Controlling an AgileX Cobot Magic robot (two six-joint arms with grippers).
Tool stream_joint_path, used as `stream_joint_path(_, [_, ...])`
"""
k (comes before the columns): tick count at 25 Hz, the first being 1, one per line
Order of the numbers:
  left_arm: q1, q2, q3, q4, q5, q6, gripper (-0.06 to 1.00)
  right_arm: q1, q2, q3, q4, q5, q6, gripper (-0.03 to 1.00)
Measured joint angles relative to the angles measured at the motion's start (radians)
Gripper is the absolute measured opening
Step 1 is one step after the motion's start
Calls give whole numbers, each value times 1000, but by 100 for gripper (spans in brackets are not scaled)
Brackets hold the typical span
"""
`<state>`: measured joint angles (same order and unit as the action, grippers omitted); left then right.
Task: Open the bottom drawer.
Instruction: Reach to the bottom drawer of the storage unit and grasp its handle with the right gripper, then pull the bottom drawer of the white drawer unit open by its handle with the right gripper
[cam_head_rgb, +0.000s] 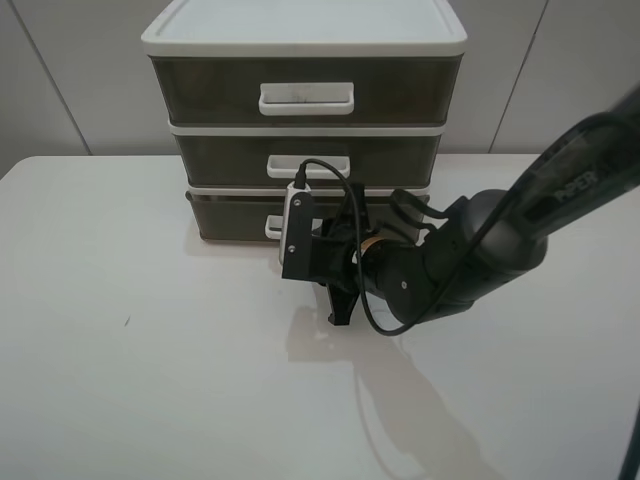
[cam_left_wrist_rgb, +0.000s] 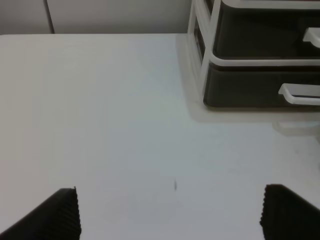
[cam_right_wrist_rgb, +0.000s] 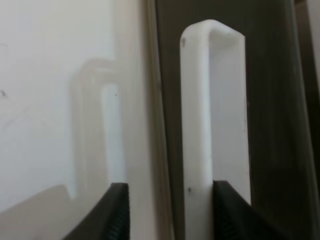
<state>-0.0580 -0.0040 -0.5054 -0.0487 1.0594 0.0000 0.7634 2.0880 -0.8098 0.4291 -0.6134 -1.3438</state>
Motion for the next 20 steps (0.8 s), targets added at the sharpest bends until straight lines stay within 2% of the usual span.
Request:
stream_joint_path(5, [0,0,0,0,0,0,74,0,6,0,0,-53,-1,12])
stream_joint_path(20, [0,0,0,0,0,0,74,0,-31,44,-1,-36,-7,11])
